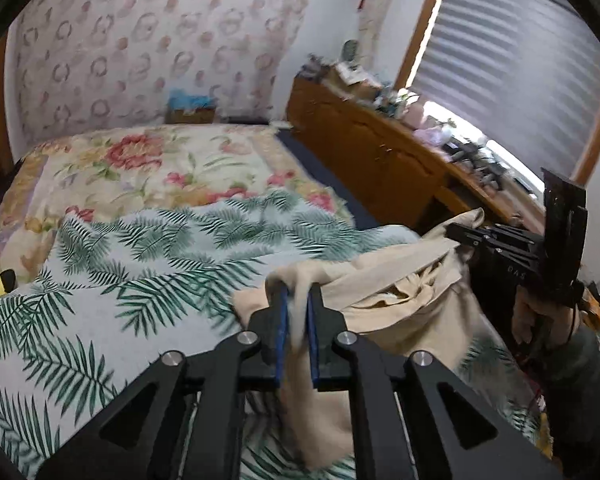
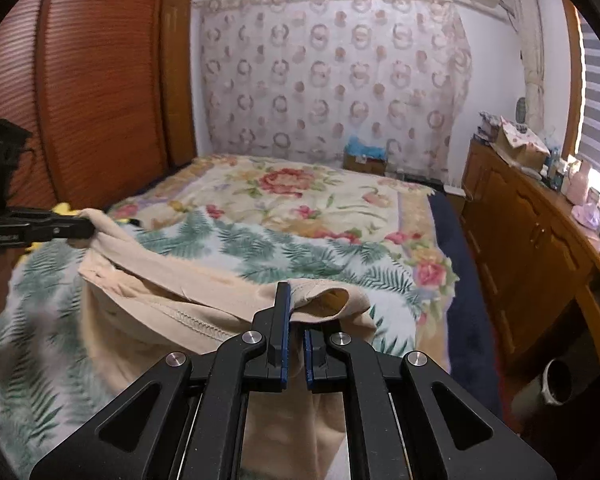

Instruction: Fold small clothes

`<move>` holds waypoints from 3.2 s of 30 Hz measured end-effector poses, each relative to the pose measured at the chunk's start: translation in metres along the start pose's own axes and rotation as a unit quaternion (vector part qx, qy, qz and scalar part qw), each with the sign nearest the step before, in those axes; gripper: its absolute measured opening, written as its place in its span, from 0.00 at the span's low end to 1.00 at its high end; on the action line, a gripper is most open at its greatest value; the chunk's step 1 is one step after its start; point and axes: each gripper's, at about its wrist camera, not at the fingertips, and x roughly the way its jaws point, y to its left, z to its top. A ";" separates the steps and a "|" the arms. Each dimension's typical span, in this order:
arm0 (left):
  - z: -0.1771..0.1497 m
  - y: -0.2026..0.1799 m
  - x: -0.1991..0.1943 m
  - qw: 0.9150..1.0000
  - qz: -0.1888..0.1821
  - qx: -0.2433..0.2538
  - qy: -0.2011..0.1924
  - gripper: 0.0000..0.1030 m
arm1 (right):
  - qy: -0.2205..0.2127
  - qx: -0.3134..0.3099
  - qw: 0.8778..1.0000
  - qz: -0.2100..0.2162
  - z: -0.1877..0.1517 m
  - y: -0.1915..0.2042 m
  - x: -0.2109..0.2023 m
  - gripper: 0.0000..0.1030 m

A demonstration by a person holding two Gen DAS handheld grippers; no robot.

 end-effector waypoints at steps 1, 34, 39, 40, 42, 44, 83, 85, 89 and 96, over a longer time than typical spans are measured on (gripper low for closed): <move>0.001 0.005 0.006 1.000 0.004 -0.001 0.003 0.12 | 0.014 0.008 1.000 -0.007 0.002 -0.007 0.016 0.03; -0.009 0.033 0.063 0.998 -0.024 -0.001 0.065 0.35 | 0.051 0.114 0.992 -0.023 -0.005 -0.064 0.051 0.03; -0.012 0.031 0.066 0.997 -0.034 -0.001 0.074 0.35 | 0.071 0.102 0.989 -0.080 -0.005 -0.059 0.052 0.21; -0.012 0.030 0.067 0.996 -0.033 0.000 0.077 0.35 | 0.071 0.101 0.989 -0.080 -0.006 -0.058 0.049 0.30; -0.014 0.031 0.070 0.996 -0.032 -0.003 0.084 0.35 | 0.067 0.103 0.990 -0.066 -0.010 -0.056 0.041 0.52; -0.015 0.033 0.073 0.995 -0.034 -0.009 0.089 0.35 | 0.064 0.103 0.991 -0.055 -0.016 -0.052 0.035 0.65; -0.077 0.149 -0.172 0.982 0.041 -0.118 -0.142 0.06 | 0.010 -0.098 0.977 0.192 0.092 0.160 0.071 0.08; -0.101 0.178 -0.188 0.972 0.088 -0.154 -0.152 0.06 | 0.018 -0.135 0.968 0.210 0.109 0.202 0.093 0.08; -0.145 0.220 -0.209 0.953 0.138 -0.209 -0.168 0.06 | 0.031 -0.191 0.952 0.236 0.130 0.286 0.137 0.08; -0.190 0.245 -0.210 0.937 0.192 -0.247 -0.154 0.06 | 0.056 -0.271 0.928 0.251 0.139 0.420 0.208 0.08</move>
